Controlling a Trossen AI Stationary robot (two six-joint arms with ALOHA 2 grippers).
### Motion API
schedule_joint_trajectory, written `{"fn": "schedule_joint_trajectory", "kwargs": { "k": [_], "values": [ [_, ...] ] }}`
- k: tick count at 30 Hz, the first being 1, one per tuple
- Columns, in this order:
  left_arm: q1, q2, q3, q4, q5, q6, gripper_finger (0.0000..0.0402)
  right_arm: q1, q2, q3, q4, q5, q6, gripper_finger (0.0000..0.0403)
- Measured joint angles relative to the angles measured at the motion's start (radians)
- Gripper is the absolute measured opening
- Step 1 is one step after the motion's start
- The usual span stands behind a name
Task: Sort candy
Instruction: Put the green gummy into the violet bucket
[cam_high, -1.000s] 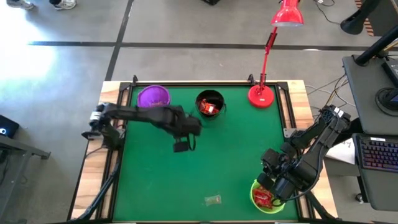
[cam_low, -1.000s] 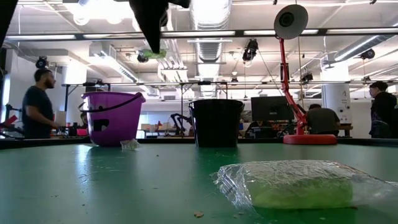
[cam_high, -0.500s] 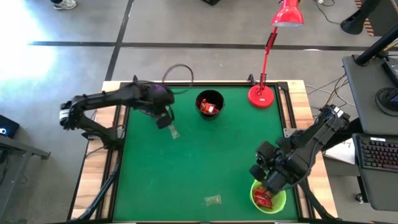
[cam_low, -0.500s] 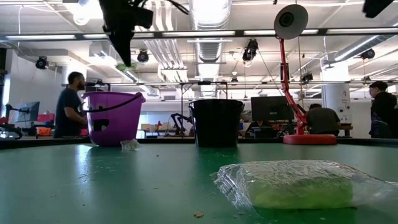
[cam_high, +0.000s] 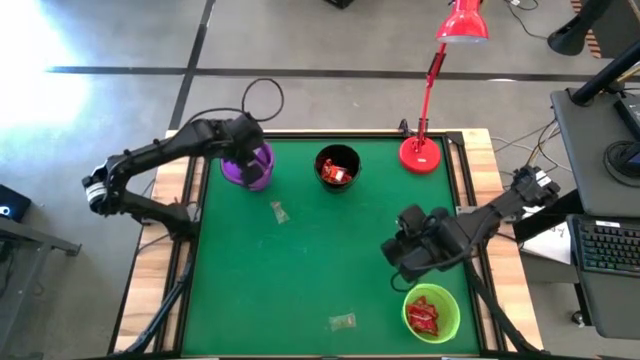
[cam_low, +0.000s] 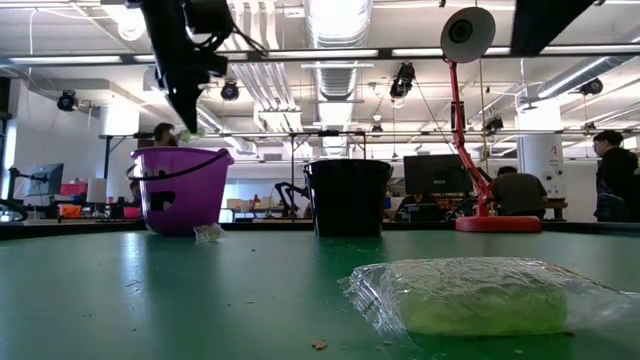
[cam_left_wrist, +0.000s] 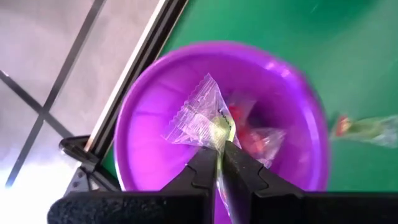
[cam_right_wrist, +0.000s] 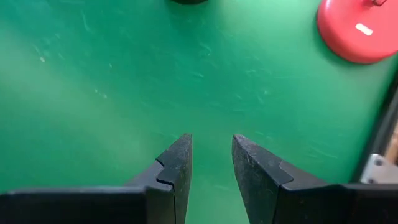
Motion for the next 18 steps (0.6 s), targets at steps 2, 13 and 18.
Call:
{"fn": "schedule_joint_trajectory", "kwargs": {
  "k": [2,13,18],
  "values": [
    [0.027,0.000,-0.015,0.014,0.001,0.024,0.0008,-0.025,0.000,0.000,0.033,0.000,-0.005,0.0107],
    [0.086,-0.007,-0.071,0.094,0.015,0.110,0.0083,-0.154,0.000,0.000,0.414,0.083,-0.336,0.0107],
    [0.086,-0.038,-0.070,0.093,0.013,0.111,0.0106,-0.241,0.004,0.000,0.626,0.157,-0.520,0.0107]
  ]
}}
